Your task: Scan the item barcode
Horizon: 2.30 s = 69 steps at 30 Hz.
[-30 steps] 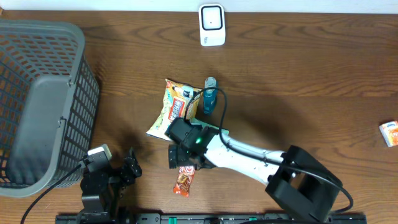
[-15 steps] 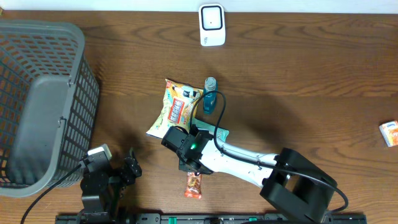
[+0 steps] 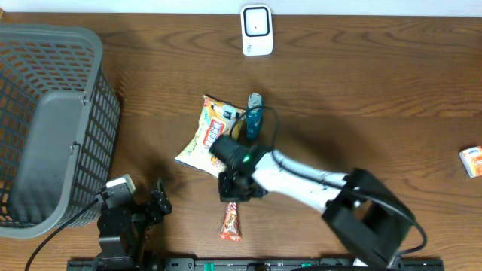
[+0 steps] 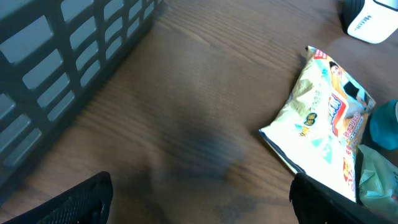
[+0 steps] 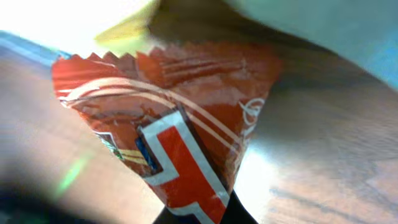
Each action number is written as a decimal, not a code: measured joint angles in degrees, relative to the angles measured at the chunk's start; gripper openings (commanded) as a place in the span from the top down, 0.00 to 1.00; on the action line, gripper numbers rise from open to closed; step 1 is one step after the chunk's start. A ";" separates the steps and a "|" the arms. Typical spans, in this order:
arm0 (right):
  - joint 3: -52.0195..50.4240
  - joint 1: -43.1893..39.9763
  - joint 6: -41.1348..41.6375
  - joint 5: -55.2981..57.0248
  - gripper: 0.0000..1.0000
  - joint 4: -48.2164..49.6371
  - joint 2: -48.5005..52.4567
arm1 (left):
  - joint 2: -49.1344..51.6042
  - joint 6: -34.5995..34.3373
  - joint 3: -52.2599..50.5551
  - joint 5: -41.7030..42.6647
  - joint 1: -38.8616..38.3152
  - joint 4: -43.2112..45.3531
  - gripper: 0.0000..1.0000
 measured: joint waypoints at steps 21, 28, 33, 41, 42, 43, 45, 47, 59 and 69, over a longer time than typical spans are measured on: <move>0.00 -13.35 -60.85 -64.70 0.99 -1.77 -3.93 | 0.00 -0.02 0.00 0.00 0.00 0.00 0.09; 0.00 -12.74 -76.32 -65.88 0.99 -1.64 -3.93 | 0.00 0.00 0.00 0.00 0.00 0.00 0.09; 0.00 -12.72 -82.73 -66.10 0.99 -1.60 -4.28 | 0.00 -0.02 0.00 0.00 0.00 0.00 0.09; -0.02 -12.72 -84.56 -65.92 0.99 -2.64 -11.74 | 0.00 0.00 0.00 0.00 0.00 0.02 0.09; -0.02 -12.74 -83.47 -65.37 0.99 -2.67 -12.81 | 0.00 0.00 0.00 0.00 0.00 0.00 0.09; -0.02 -12.74 -81.70 -64.19 0.99 -2.80 -13.92 | 0.00 -0.02 0.00 0.00 0.00 0.00 0.09; -0.02 -12.83 -77.20 -60.41 0.99 -3.85 -15.37 | 0.00 0.00 0.00 0.00 0.00 0.00 0.09; 0.02 -12.90 -71.82 -53.59 0.99 -6.69 -16.15 | 0.00 -0.02 0.00 0.00 0.00 0.02 0.09; -0.09 -17.20 -46.99 -11.91 0.99 -23.80 -18.16 | 0.00 0.00 0.00 0.00 0.00 0.02 0.09; -0.11 -25.03 -33.97 12.20 0.99 -15.32 -20.46 | 0.00 0.00 0.00 0.02 0.00 0.02 0.09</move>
